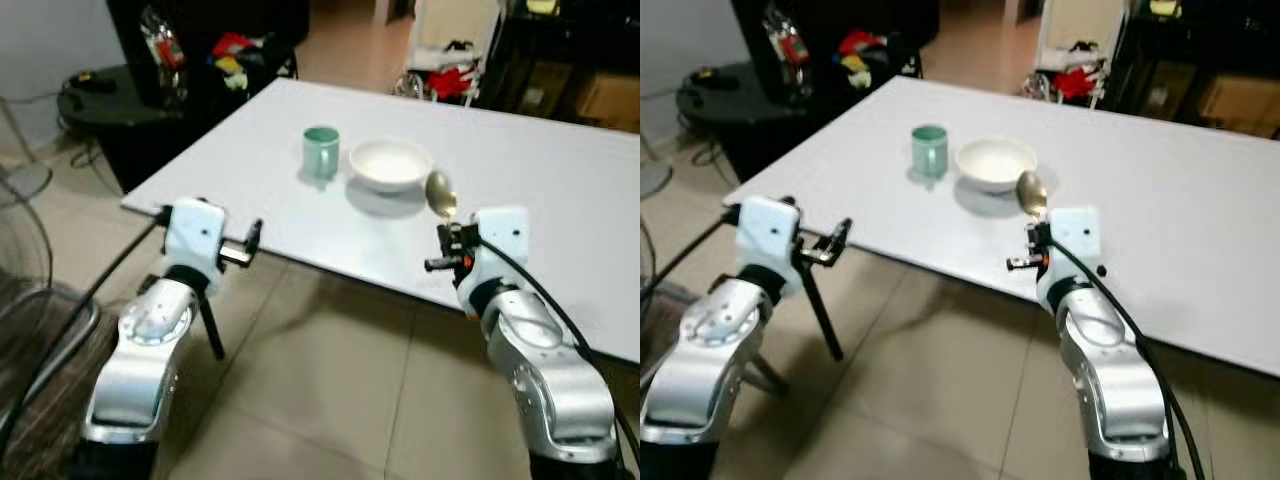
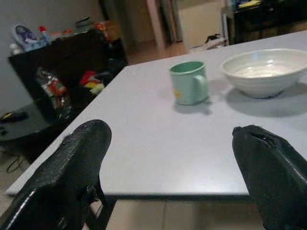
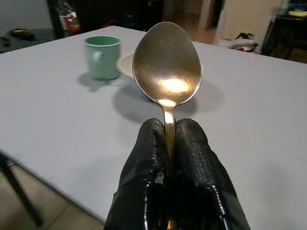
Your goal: Setting the table
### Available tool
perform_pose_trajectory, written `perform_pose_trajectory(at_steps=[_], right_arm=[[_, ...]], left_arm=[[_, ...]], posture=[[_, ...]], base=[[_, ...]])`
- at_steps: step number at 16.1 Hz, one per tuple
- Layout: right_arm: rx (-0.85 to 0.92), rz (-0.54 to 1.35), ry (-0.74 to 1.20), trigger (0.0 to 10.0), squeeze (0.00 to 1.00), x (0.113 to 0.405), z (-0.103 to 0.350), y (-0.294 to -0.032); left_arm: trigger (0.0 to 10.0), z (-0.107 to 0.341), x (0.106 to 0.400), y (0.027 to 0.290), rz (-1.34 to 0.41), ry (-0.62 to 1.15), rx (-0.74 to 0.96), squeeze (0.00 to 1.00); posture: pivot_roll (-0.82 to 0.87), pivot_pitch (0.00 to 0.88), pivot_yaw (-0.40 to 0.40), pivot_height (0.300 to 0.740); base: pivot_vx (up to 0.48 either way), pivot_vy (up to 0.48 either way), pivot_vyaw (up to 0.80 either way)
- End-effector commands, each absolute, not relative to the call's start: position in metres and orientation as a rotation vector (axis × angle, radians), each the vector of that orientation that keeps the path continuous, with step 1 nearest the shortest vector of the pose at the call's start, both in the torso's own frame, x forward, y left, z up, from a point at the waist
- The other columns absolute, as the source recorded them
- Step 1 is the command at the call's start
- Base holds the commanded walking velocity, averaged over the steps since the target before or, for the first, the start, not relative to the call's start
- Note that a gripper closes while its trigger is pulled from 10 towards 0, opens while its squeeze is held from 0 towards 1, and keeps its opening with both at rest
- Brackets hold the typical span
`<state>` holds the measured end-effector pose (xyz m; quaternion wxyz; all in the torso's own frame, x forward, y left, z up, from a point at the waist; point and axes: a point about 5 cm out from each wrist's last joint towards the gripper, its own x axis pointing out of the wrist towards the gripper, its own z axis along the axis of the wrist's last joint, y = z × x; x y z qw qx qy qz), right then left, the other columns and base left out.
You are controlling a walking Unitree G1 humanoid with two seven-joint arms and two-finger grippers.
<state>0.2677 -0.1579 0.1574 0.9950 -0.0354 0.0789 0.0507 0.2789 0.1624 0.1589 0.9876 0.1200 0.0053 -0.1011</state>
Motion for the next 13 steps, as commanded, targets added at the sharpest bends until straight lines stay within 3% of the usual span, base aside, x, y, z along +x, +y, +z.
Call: perform_pose_trajectory(at_steps=[1, 4, 8, 13], right_arm=[[-0.085, 0.071, 0.144, 10.0, 0.0, 0.268, 0.16, -0.1655], [-0.084, 0.066, 0.142, 10.0, 0.0, 0.2697, 0.1611, -0.1662], [-0.073, 0.065, 0.14, 10.0, 0.0, 0.2693, 0.1606, -0.1661], [-0.084, 0.074, 0.135, 10.0, 0.0, 0.27, 0.1601, -0.1656]], left_arm=[[10.0, 0.1599, 0.2796, 0.1565, -0.221, 0.003, 0.235, 0.0], [10.0, 0.1611, 0.2813, 0.1556, -0.225, -0.004, 0.236, 0.0], [10.0, 0.1622, 0.2827, 0.1565, -0.22, -0.015, 0.237, 0.0], [10.0, 0.1635, 0.2836, 0.1569, -0.215, -0.025, 0.239, 0.0]], posture=[[0.06, 0.0, 0.038, 0.74], [0.05, 0.0, 0.042, 0.74], [0.05, 0.0, 0.042, 0.74], [0.06, 0.0, 0.035, 0.74]], base=[[0.345, 0.0, 0.0], [0.354, 0.0, 0.0], [0.351, 0.0, -0.79], [0.352, 0.0, 0.0]])
